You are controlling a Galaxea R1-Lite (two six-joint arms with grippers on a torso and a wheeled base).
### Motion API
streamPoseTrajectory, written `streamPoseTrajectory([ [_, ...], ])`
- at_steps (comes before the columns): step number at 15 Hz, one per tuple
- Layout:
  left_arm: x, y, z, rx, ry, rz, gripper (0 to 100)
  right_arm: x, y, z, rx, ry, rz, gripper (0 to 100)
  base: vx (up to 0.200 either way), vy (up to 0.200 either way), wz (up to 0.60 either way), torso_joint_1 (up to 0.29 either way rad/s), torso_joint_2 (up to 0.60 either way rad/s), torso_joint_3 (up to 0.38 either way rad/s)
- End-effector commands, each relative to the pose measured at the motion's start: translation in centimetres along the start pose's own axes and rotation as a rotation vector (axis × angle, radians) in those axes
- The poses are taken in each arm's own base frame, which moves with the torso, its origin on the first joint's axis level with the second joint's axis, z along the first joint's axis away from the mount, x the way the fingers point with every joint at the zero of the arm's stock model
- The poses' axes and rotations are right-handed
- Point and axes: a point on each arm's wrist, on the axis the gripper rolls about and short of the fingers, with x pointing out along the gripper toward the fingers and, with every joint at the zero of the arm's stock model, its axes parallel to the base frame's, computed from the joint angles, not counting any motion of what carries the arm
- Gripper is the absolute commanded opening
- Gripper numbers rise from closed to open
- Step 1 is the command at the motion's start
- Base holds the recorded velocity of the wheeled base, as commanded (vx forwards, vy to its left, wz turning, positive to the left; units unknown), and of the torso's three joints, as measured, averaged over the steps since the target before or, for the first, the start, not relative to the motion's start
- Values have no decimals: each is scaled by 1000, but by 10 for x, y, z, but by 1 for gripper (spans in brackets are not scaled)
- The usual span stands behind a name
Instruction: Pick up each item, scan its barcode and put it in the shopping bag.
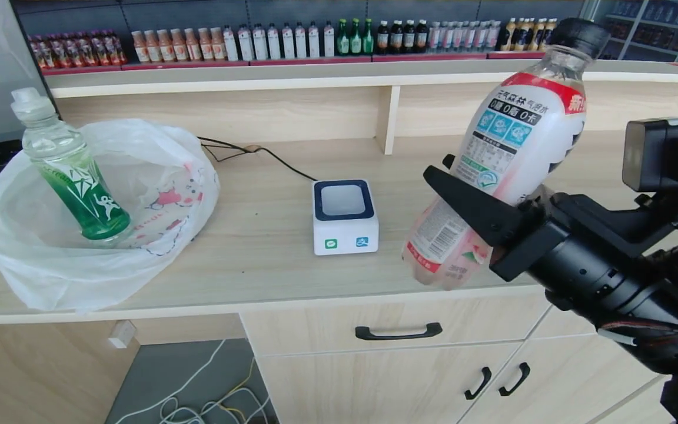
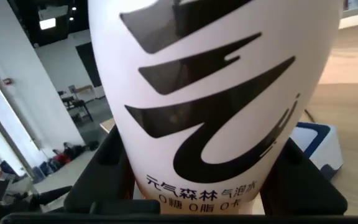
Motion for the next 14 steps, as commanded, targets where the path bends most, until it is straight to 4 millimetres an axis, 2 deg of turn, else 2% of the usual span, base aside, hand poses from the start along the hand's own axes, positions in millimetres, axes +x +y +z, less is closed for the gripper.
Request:
streamPoseTrajectory([
  [1,0,0,0,-2,0,1,100,-2,-35,-2,-193,15,-113,0,0,200,0,-2,7,-2],
  [4,0,0,0,-2,0,1,100,2,-37,7,-260,-20,-115,0,0,200,0,2,7,4],
  [6,0,0,0,-2,0,1,100,-2,-47,15,-340,-31,-154,0,0,200,0,2,0,2],
  [8,0,0,0,0,0,-1,100,-5,-53,18,-404,-30,-178,0,0,0,0,0,0,0],
  [10,0,0,0,-1,0,-1,100,-5,-57,23,-582,-20,-106,0,0,0,0,0,0,0],
  [11,0,0,0,-2,0,1,100,-5,-57,23,-596,-22,-101,0,0,0,0,0,0,0],
  [12,0,0,0,-2,-1,1,100,-2,-64,24,-751,-17,-91,0,0,0,0,0,0,0],
  [14,0,0,0,-2,0,1,100,3,-60,24,-899,-29,-44,0,0,0,0,0,0,0],
])
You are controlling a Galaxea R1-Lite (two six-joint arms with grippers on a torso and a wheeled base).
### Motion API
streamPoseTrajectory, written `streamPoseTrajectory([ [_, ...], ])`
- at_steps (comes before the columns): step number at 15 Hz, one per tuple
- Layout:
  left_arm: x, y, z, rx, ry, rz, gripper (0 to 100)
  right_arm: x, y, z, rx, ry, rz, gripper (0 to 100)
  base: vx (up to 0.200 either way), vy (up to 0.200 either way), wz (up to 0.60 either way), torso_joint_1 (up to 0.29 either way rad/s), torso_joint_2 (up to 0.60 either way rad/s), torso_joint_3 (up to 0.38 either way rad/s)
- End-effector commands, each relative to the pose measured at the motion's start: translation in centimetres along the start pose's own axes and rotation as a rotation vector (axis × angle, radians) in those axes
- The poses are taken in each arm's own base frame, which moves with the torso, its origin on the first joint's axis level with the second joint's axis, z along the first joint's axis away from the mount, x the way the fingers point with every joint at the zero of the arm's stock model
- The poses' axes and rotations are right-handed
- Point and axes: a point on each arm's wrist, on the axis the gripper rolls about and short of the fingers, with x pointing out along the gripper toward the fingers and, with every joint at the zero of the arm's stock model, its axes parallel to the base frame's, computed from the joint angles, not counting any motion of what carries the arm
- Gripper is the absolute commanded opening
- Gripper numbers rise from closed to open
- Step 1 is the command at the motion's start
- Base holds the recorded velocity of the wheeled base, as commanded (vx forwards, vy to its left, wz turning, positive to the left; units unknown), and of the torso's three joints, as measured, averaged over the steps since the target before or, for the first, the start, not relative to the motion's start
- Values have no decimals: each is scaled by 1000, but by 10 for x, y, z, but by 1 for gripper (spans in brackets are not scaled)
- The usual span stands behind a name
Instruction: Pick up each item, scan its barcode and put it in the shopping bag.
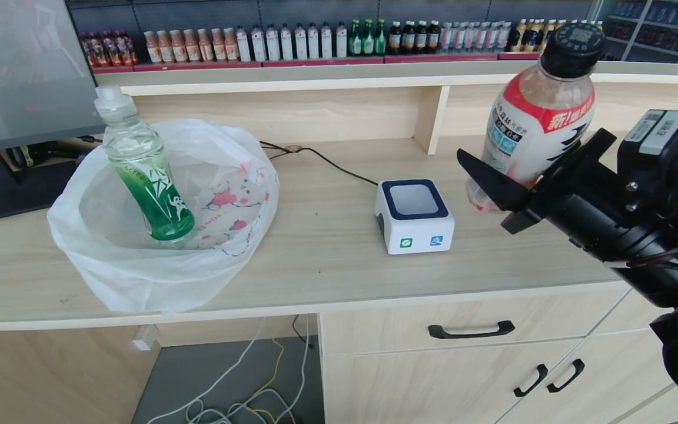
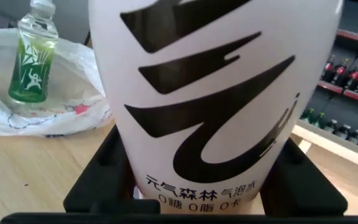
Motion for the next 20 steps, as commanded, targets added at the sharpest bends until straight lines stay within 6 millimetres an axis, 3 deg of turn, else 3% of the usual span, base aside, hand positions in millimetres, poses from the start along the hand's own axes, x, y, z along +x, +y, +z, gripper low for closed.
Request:
streamPoseTrajectory([
  [1,0,0,0,0,-1,1,100,6,1,1,-103,-27,13,0,0,0,0,0,0,0],
  [8,0,0,0,1,-1,1,100,7,8,10,-489,-66,21,0,0,0,0,0,0,0],
  [12,0,0,0,-2,-1,1,100,17,26,-2,-594,-136,132,0,0,0,0,0,0,0],
  [15,0,0,0,-3,-1,1,100,34,42,-21,-604,-197,209,0,0,0,0,0,0,0],
  [18,0,0,0,0,-1,1,100,39,43,-24,-541,-241,253,0,0,0,0,0,0,0],
  [20,0,0,0,-2,-1,1,100,38,28,-29,-556,-258,264,0,0,0,0,0,0,0],
])
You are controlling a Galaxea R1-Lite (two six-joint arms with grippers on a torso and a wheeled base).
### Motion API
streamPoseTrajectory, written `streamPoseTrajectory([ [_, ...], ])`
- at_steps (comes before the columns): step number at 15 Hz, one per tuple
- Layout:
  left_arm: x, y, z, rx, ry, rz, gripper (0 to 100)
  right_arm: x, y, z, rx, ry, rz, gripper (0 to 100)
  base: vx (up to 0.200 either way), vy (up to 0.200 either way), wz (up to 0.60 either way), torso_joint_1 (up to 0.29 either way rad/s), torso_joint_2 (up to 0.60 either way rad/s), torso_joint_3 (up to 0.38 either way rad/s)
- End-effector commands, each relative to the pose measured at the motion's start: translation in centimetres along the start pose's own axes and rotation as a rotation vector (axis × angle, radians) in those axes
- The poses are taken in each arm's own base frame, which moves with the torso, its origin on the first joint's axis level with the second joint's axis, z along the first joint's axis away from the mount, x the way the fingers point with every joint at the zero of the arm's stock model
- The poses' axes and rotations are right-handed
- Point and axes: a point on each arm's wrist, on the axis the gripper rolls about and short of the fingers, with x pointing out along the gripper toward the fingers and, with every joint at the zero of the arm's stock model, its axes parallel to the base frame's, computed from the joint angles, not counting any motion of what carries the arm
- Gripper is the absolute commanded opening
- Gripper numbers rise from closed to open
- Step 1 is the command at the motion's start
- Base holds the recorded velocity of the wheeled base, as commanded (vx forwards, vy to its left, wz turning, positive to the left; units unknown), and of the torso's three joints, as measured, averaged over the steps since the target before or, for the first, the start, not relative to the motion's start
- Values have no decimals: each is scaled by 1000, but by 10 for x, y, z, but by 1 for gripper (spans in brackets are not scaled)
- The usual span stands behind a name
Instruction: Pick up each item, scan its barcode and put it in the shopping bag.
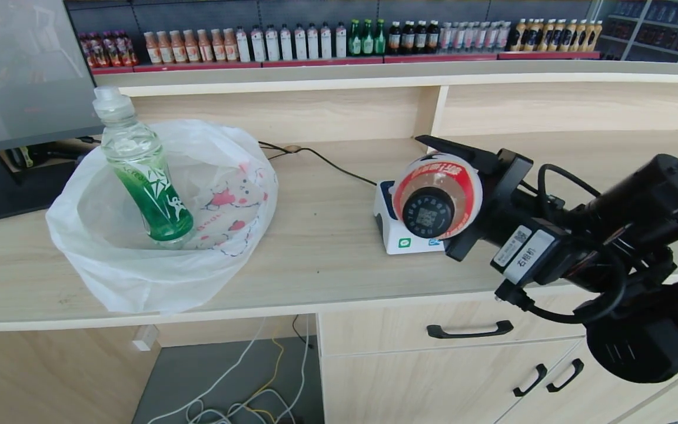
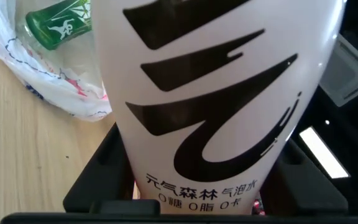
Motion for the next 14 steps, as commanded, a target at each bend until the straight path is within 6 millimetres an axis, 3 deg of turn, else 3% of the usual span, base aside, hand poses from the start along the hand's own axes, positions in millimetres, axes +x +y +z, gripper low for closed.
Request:
streamPoseTrajectory([
  [1,0,0,0,-1,0,0,100,-2,0,-9,-5,-2,10,0,0,0,0,0,0,0],
  [8,0,0,0,-2,0,0,100,24,3,-37,2,-121,23,0,0,0,0,0,0,0],
  [10,0,0,0,-2,0,0,100,25,7,-56,-14,-121,31,0,0,0,0,0,0,0],
  [14,0,0,0,-2,0,0,100,26,10,-63,-21,-116,30,0,0,0,0,0,0,0],
])
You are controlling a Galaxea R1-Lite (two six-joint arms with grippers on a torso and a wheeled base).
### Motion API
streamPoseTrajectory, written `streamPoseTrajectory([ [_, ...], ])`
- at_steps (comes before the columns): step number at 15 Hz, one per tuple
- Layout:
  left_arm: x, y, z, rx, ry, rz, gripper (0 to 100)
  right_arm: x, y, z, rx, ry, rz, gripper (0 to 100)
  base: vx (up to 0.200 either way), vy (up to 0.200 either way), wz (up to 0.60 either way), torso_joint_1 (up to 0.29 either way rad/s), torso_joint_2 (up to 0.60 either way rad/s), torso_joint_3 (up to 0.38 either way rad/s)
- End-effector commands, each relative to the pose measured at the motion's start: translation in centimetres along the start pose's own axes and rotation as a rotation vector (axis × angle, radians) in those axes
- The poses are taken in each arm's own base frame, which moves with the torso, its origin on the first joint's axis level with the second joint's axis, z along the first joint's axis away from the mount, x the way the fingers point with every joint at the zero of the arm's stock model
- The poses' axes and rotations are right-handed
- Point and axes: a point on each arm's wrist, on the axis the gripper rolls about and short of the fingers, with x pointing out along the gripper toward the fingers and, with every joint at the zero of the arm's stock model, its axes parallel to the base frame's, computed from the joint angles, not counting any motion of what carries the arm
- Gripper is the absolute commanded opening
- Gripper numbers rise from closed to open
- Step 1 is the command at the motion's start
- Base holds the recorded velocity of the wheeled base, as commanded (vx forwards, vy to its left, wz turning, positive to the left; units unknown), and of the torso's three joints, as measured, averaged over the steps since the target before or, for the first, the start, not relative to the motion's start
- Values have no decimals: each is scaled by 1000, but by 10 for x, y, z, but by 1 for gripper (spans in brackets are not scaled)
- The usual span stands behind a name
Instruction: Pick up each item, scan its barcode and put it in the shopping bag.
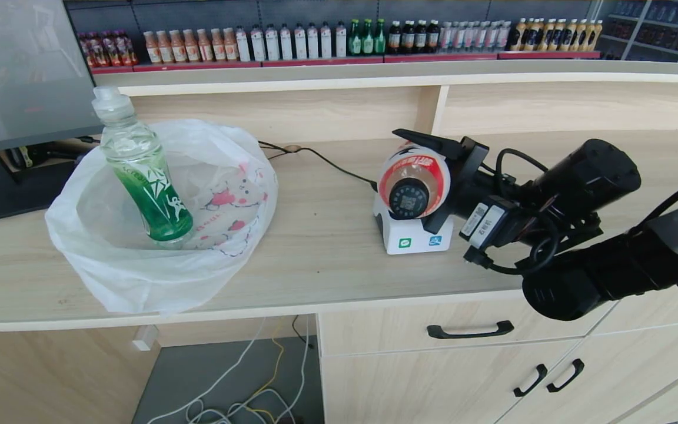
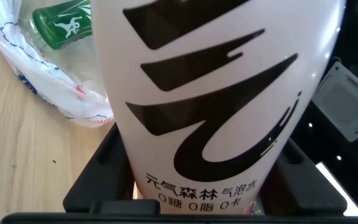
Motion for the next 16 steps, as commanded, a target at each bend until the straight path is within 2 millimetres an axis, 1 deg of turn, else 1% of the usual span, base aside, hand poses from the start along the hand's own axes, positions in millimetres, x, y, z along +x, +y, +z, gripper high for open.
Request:
streamPoseTrajectory([
  [1,0,0,0,-1,0,0,100,-4,4,-7,2,18,7,0,0,0,0,0,0,0],
  [3,0,0,0,1,0,0,100,-10,6,-9,-5,36,15,0,0,0,0,0,0,0],
  [6,0,0,0,-1,0,0,100,-17,18,-12,7,61,43,0,0,0,0,0,0,0],
  [8,0,0,0,-1,0,0,100,-17,18,-13,5,61,41,0,0,0,0,0,0,0],
  [11,0,0,0,-1,0,0,100,-18,26,-17,16,71,52,0,0,0,0,0,0,0],
  [16,0,0,0,-1,0,0,100,-18,26,-17,15,72,51,0,0,0,0,0,0,0],
])
